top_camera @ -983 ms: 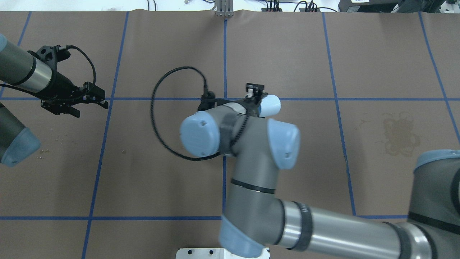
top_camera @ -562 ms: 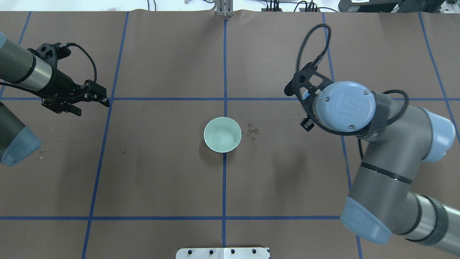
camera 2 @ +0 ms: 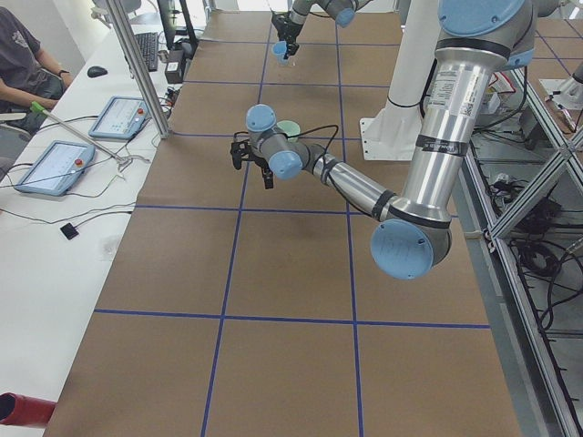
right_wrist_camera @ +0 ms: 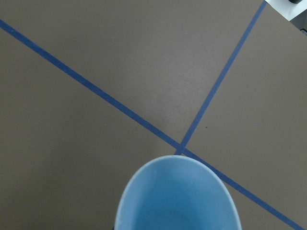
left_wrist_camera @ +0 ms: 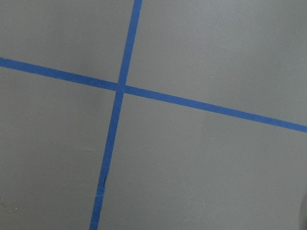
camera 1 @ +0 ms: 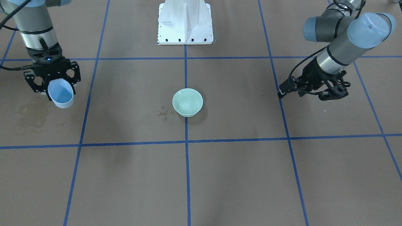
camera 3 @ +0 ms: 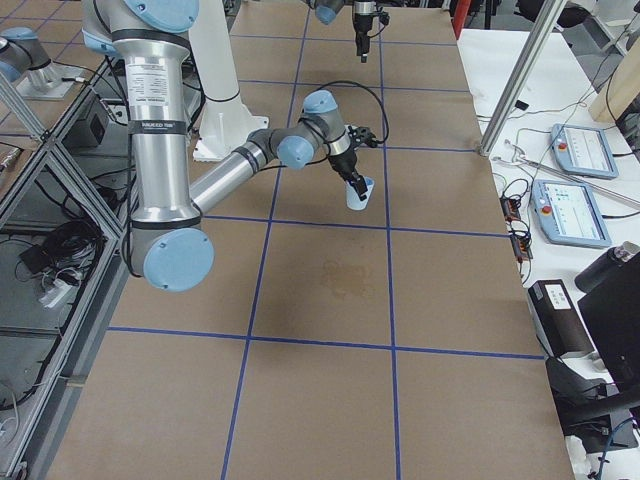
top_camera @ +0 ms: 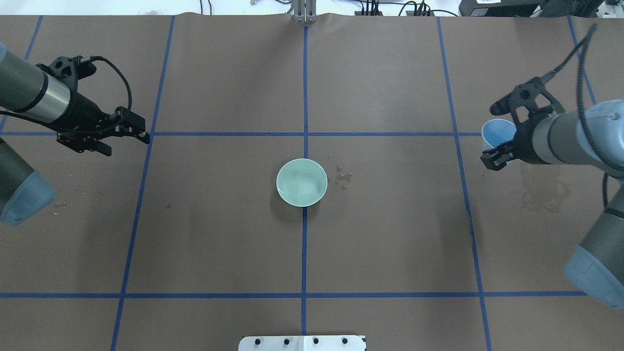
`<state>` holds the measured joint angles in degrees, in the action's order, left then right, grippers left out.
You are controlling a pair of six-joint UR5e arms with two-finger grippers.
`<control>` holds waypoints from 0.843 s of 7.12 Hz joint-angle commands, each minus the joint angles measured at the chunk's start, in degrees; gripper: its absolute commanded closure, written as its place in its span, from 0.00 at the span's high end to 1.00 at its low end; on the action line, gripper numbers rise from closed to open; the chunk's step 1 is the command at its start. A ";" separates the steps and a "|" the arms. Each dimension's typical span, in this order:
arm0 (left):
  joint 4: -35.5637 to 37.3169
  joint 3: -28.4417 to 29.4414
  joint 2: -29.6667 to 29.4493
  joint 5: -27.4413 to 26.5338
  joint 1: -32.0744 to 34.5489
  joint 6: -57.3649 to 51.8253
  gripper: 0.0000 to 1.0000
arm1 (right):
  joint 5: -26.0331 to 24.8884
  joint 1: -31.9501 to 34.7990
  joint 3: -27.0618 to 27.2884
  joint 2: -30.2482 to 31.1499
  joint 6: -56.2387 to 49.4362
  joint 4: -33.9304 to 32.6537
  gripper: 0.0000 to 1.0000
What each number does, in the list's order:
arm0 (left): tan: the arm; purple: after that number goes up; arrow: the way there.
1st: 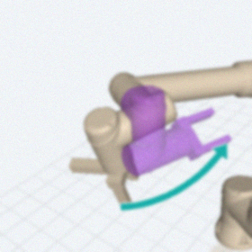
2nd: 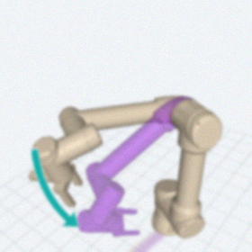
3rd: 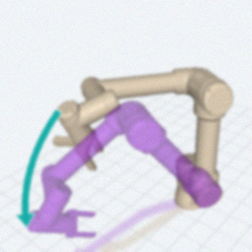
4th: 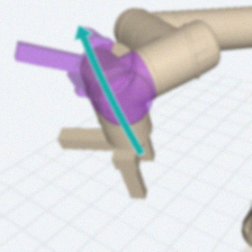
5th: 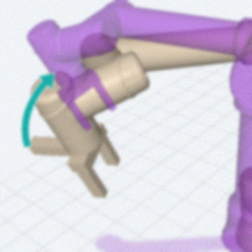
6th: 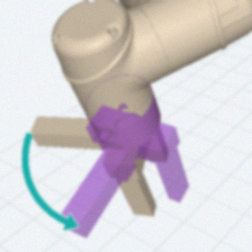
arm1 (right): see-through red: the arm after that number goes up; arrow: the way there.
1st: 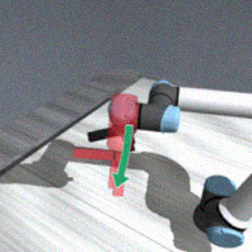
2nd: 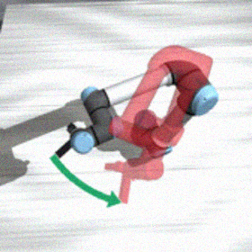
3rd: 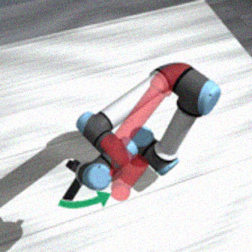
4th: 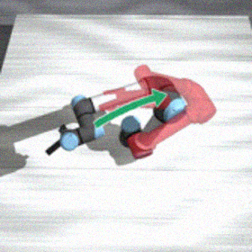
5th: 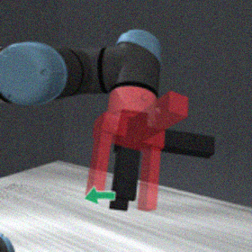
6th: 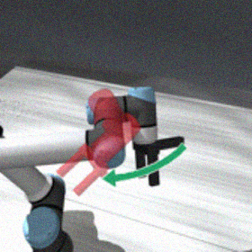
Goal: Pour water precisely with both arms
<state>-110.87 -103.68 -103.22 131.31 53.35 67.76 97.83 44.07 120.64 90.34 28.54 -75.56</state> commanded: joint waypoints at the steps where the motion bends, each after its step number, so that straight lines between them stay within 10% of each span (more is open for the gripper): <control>1: 0.22 -0.55 0.03 -0.09 0.00 0.09 1.00 | 2.72 1.98 -2.85 6.59 7.54 12.34 0.00; 6: 0.39 -2.92 0.47 -0.09 0.00 2.64 1.00 | -0.17 1.63 -13.31 13.64 28.63 32.76 0.00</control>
<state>-110.49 -106.03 -102.79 131.22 53.35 69.90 98.35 45.89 108.61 103.12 53.32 -44.35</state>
